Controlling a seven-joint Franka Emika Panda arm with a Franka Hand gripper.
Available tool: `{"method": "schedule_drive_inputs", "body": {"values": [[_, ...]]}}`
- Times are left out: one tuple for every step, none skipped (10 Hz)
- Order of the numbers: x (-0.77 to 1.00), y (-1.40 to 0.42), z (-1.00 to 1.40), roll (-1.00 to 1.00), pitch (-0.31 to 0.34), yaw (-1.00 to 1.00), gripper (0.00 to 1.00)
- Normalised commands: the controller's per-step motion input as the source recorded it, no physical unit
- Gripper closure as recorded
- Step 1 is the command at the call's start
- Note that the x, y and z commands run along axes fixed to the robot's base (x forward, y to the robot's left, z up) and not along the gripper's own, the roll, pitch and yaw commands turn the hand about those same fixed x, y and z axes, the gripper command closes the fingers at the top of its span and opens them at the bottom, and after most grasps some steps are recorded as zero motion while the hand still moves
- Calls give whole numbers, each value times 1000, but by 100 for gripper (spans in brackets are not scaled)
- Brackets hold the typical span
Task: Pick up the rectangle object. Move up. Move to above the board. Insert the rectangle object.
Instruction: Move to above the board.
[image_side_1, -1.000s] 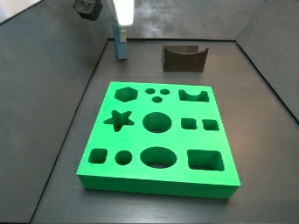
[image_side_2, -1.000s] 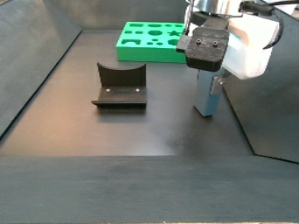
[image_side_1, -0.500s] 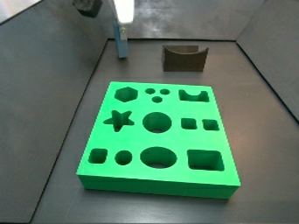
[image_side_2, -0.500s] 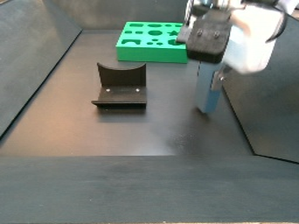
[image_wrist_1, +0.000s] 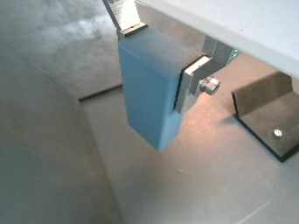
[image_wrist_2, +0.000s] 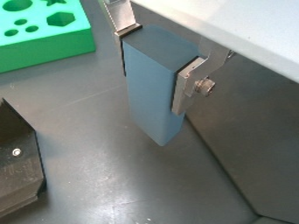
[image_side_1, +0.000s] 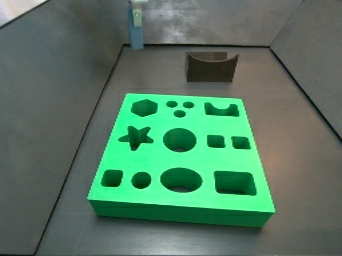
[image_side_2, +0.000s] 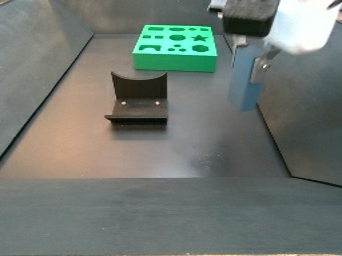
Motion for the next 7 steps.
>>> {"method": "schedule_drive_inputs", "body": {"values": [[-67, 114, 1000, 17, 175, 21, 100], [-62, 108, 1000, 22, 146, 18, 100], [-60, 104, 1000, 28, 117, 14, 100], [-57, 99, 1000, 35, 93, 10, 100], [-53, 93, 1000, 37, 79, 7, 100], [-47, 85, 1000, 38, 71, 5, 100], [-45, 80, 1000, 34, 71, 5, 100]]}}
